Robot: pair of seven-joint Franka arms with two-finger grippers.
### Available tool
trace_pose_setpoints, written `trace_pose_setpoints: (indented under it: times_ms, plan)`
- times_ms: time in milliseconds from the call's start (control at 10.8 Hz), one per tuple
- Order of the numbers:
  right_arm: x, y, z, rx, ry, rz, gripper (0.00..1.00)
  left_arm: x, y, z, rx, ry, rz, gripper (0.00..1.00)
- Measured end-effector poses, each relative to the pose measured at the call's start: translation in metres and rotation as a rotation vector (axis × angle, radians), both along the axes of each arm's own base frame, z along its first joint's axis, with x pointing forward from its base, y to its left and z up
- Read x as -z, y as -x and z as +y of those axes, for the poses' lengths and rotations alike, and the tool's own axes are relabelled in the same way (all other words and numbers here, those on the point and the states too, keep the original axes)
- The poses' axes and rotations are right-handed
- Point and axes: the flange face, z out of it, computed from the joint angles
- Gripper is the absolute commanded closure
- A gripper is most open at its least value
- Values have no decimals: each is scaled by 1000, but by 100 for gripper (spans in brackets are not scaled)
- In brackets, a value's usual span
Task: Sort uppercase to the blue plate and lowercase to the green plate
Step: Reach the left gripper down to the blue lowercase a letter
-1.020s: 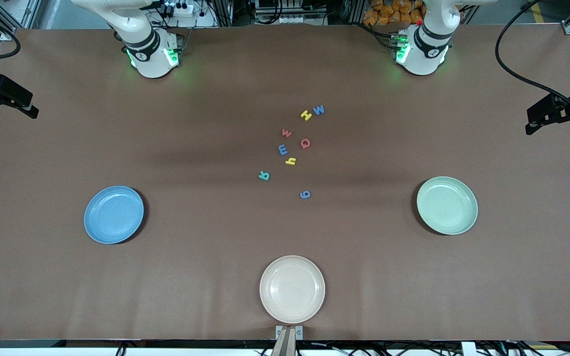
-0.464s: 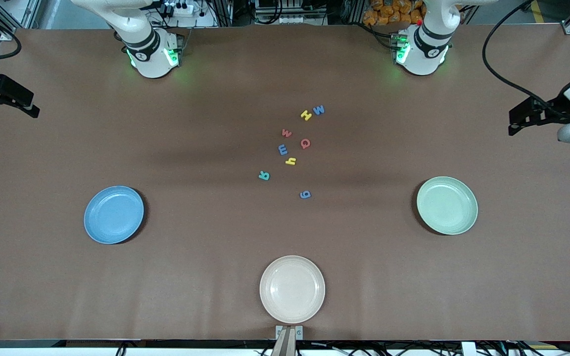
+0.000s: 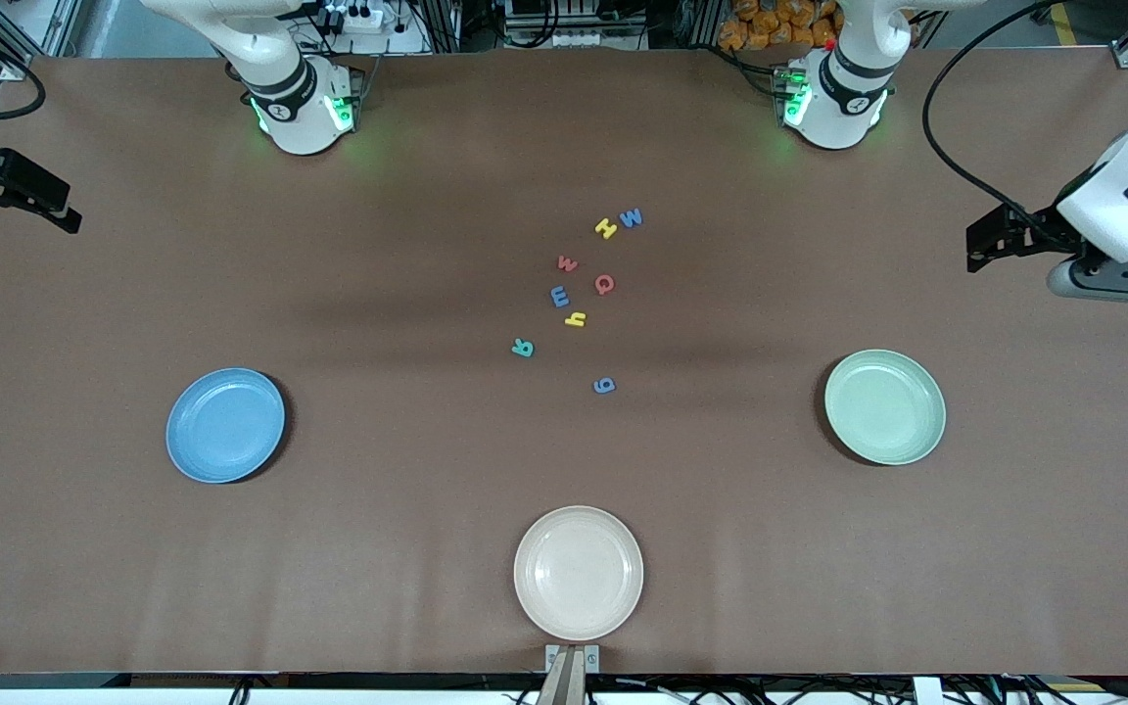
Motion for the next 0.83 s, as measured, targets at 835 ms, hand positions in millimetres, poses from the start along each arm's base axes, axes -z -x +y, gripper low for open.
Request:
trace_pose_setpoints:
  times_ms: [835]
  plan:
    - [7,1,2,-18,-1,23,0,157,-3,-176,-96,63,-18,7]
